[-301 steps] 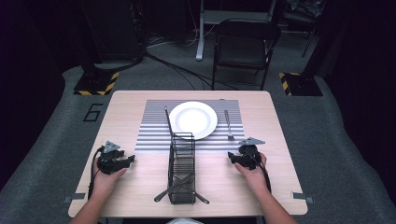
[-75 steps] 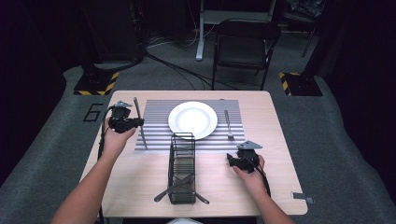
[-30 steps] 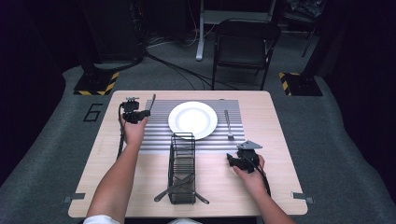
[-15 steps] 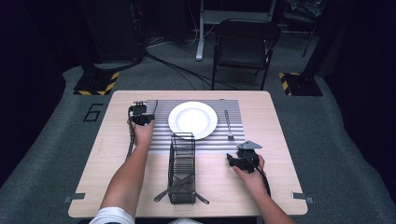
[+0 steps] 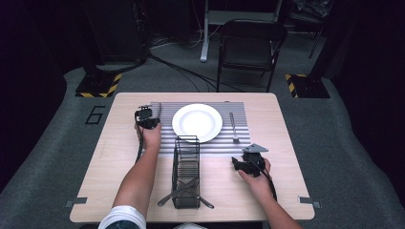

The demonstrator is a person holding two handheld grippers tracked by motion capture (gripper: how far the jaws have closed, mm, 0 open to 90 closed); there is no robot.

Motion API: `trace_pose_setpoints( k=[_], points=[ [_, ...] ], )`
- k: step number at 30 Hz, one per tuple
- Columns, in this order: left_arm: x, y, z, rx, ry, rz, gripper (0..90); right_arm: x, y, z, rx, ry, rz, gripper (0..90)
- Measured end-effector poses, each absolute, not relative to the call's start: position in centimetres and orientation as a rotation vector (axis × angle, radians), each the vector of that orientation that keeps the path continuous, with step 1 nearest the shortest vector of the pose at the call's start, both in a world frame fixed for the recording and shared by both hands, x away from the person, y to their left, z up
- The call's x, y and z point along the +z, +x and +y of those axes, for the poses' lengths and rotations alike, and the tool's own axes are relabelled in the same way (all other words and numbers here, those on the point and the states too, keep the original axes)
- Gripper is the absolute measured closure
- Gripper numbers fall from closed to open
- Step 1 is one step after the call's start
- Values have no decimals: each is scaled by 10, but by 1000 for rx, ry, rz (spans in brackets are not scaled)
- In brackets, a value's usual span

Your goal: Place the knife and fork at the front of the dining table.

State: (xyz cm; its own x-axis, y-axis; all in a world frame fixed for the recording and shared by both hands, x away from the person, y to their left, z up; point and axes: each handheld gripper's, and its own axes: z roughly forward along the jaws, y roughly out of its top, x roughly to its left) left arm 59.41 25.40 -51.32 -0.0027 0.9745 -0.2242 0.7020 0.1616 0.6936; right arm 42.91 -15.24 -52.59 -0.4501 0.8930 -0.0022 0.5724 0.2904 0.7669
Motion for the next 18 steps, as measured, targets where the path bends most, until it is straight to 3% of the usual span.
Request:
trace_pose_setpoints(
  k=[18],
  points=[
    [-514,600,248,521,1612,1784,822,-526,429,-152,991,1312,2133,393]
  ],
)
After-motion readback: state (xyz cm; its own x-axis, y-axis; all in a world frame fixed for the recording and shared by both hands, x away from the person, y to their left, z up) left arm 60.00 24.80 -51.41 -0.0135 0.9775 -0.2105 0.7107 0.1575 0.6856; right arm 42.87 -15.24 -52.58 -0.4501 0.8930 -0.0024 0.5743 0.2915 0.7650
